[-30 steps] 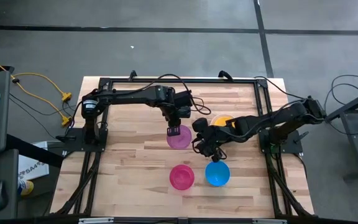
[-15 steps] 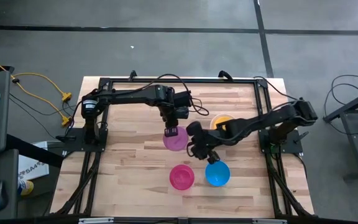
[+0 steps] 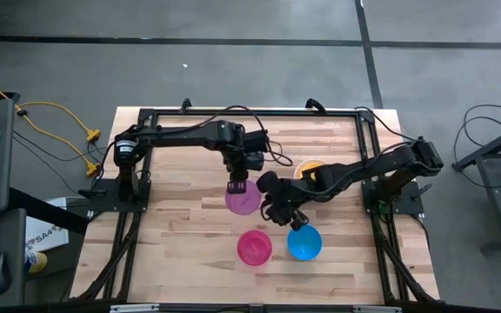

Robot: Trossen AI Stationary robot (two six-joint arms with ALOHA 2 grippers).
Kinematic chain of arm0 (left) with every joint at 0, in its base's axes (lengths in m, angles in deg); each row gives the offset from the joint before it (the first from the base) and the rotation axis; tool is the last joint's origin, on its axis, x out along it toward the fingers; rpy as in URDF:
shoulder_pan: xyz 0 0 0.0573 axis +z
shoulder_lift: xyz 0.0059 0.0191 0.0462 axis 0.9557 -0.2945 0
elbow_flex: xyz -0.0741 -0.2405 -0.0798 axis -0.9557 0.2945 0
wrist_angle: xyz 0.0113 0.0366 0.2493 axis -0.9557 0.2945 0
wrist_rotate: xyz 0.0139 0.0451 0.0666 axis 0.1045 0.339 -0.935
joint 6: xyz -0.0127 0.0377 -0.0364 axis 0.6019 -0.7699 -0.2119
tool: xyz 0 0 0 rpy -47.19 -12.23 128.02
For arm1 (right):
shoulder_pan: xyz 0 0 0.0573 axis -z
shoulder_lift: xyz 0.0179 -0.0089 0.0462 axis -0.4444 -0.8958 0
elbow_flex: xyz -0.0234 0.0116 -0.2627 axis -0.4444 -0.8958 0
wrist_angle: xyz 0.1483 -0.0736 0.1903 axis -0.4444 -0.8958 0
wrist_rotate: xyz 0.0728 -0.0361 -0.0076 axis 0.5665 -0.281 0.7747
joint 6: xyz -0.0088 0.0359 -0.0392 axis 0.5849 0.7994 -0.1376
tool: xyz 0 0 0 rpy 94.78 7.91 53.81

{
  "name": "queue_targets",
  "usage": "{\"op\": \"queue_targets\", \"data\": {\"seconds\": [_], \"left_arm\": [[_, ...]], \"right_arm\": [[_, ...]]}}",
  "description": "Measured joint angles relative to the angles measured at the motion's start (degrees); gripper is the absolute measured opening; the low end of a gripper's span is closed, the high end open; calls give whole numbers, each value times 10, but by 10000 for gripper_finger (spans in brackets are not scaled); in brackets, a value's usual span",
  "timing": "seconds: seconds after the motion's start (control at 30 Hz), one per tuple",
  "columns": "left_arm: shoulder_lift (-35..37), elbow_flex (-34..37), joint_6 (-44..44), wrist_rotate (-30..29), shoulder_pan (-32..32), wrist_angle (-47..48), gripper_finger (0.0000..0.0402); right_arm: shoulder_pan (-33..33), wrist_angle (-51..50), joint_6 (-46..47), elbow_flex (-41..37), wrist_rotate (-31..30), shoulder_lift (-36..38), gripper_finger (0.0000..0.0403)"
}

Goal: Nest bowls inside each other
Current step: Stack the violet bowl on top of the yellow bowl

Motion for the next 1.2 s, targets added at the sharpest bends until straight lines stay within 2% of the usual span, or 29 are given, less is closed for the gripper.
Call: {"op": "queue_targets", "data": {"seconds": [0.2,0.37,1.2], "left_arm": [[0,0,-17,8,-20,-1,0],[0,0,-25,11,-36,-14,0],[0,0,9,11,-35,-10,0]], "right_arm": [[0,7,-11,0,8,0,92],[0,23,-11,0,40,0,92],[0,28,10,0,37,0,92]]}}
